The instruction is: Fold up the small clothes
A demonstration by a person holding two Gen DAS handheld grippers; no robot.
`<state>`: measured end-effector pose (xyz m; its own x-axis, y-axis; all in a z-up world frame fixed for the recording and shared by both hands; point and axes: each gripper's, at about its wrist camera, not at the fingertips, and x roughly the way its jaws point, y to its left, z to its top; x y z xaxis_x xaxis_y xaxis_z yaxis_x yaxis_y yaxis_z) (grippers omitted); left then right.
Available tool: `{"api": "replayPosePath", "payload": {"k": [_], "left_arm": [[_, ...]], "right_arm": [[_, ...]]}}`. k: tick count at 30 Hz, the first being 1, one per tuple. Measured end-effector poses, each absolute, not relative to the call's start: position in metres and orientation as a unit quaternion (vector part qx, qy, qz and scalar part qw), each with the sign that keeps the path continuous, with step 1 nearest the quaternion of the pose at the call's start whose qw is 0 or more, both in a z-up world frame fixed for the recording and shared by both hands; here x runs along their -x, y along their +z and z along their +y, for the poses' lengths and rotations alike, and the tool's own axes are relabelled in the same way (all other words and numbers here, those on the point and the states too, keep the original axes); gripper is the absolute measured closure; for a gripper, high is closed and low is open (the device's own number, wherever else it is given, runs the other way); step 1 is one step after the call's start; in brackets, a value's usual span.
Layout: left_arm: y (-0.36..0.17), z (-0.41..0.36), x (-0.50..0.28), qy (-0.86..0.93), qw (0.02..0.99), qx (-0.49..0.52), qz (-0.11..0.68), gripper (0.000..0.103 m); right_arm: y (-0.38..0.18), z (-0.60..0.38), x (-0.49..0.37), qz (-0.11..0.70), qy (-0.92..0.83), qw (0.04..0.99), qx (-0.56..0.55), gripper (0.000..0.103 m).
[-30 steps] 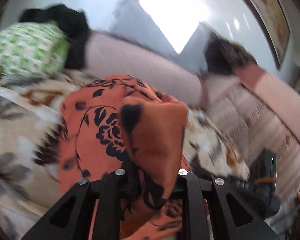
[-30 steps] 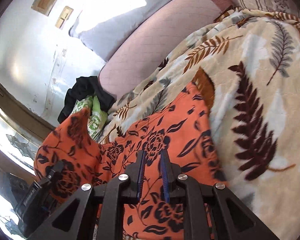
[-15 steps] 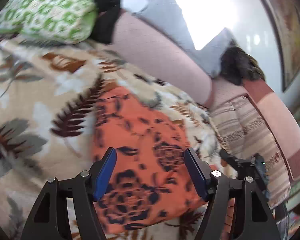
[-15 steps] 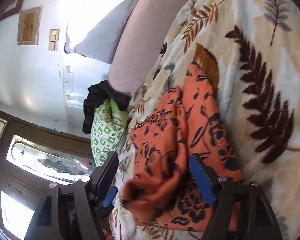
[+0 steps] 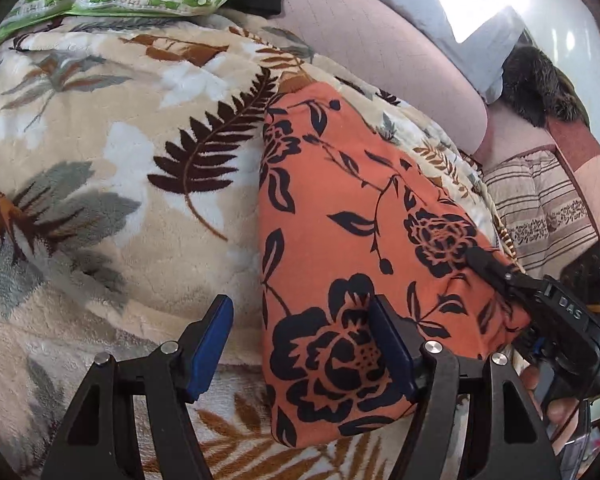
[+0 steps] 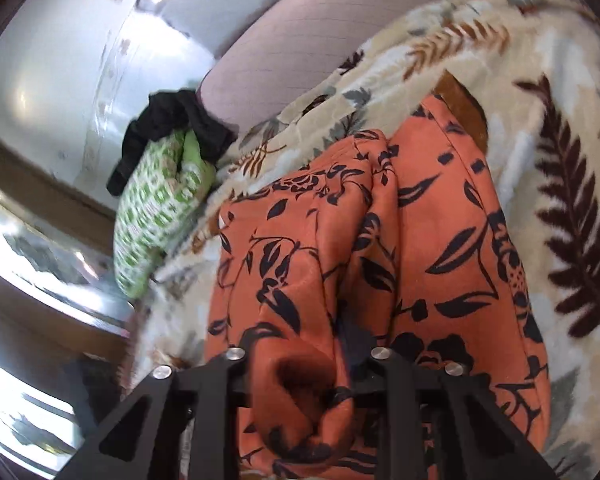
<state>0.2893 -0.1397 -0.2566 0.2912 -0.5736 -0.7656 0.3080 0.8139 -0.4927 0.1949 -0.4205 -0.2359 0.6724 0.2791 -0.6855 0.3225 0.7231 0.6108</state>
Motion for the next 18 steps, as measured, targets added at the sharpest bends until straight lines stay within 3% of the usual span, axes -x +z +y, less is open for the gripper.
{"api": "replayPosePath", "payload": {"k": [4, 6, 9, 12, 16, 18], "left_arm": [[-0.237, -0.150, -0.281, -0.298, 0.813, 0.118, 0.486, 0.032], [-0.234, -0.164, -0.274, -0.307, 0.819, 0.093, 0.476, 0.026], [-0.248, -0.189, -0.267, -0.302, 0.814, 0.038, 0.495, 0.023], [-0.263, -0.194, -0.269, -0.292, 0.805, 0.034, 0.516, 0.020], [-0.254, -0.187, -0.272, -0.290, 0.806, 0.044, 0.514, 0.019], [-0.251, -0.186, -0.269, -0.289, 0.812, 0.038, 0.505, 0.019]], "right_arm": [[-0.188, -0.425, -0.171, 0.337, -0.041, 0.885, -0.317, 0.079], [-0.175, -0.434, -0.156, 0.317, -0.064, 0.898, -0.298, 0.079], [-0.194, -0.453, -0.149, 0.355, -0.118, 0.883, -0.282, 0.079], [-0.252, -0.479, -0.159, 0.468, -0.142, 0.801, -0.345, 0.070], [-0.217, -0.509, -0.141, 0.377, -0.157, 0.824, -0.393, 0.055], [-0.194, -0.519, -0.129, 0.304, -0.164, 0.850, -0.398, 0.036]]}}
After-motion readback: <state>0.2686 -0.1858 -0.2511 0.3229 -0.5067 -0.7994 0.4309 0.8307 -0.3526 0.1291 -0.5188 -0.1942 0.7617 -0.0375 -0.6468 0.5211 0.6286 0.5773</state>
